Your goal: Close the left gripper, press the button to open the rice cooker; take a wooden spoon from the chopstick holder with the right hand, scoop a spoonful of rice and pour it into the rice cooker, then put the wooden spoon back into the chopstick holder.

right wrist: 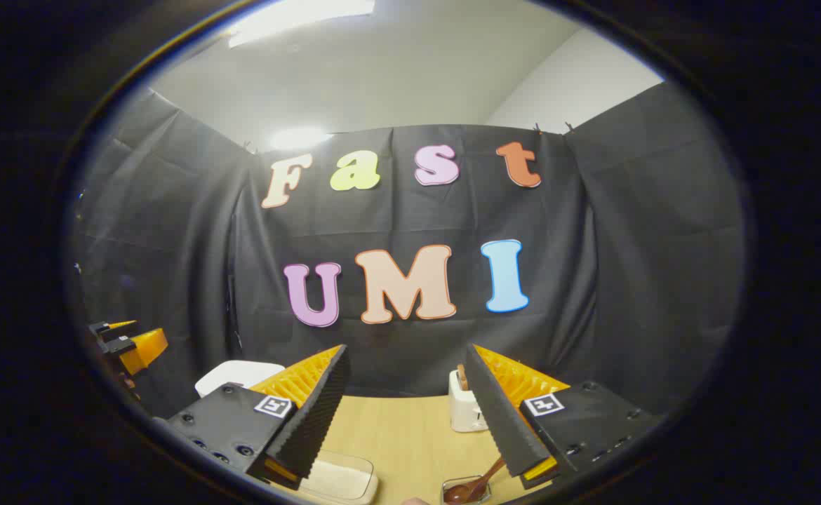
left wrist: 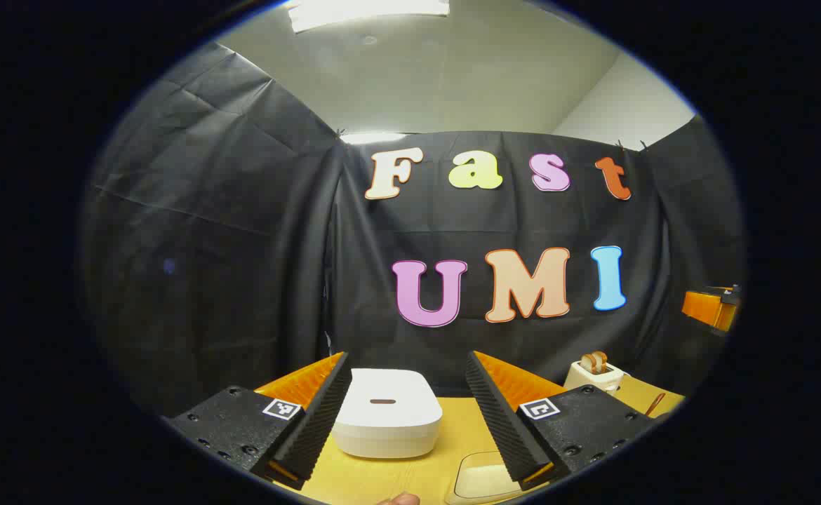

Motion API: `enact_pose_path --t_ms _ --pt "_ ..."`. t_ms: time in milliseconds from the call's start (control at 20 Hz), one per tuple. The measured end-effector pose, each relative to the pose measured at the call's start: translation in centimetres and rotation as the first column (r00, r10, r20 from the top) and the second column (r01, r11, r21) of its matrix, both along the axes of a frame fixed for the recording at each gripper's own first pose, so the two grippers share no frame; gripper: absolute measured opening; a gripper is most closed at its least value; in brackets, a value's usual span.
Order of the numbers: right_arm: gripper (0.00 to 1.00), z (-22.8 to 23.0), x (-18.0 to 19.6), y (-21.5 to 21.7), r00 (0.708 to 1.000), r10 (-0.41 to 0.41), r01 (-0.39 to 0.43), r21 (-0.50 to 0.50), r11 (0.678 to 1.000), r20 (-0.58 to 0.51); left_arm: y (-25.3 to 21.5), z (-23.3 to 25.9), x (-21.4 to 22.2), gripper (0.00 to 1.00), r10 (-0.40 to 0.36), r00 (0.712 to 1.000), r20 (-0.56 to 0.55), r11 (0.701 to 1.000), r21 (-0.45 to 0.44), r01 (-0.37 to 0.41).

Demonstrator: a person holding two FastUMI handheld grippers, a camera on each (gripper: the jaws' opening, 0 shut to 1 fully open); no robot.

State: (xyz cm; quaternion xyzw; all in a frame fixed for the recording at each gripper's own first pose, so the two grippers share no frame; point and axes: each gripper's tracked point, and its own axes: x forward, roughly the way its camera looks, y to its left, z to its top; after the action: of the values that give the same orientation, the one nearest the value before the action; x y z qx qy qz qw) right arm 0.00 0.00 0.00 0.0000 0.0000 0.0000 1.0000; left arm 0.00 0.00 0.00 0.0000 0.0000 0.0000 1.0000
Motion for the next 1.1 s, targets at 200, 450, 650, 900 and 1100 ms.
enact_pose_path --t_ms 200,450,650,900,1100 --pt "1.0 0.3 0.4 -0.8 1.0 -0.006 0.005 0.014 1.0 0.006 -0.7 0.2 0.2 0.96 0.0 1.0 0.003 1.0 -0.004 0.0" --pt "1.0 0.0 0.7 -1.2 1.0 0.005 -0.005 0.014 1.0 0.004 -1.3 0.5 0.3 0.96 0.003 1.0 0.008 1.0 0.004 -0.003" --pt "1.0 -0.1 0.8 -1.9 1.0 0.006 -0.005 0.02 1.0 -0.003 -1.8 0.7 0.2 0.96 0.009 1.0 0.009 1.0 0.011 -0.009" --pt "1.0 -0.8 1.3 -2.8 1.0 0.027 -0.027 0.01 1.0 -0.011 -2.5 0.1 0.3 0.96 0.025 1.0 -0.005 1.0 -0.011 -0.025" --pt "1.0 -1.3 1.8 -3.3 0.997 0.075 -0.075 0.013 0.997 -0.024 -2.8 0.2 0.5 0.87 0.038 0.999 -0.012 0.999 -0.007 -0.038"
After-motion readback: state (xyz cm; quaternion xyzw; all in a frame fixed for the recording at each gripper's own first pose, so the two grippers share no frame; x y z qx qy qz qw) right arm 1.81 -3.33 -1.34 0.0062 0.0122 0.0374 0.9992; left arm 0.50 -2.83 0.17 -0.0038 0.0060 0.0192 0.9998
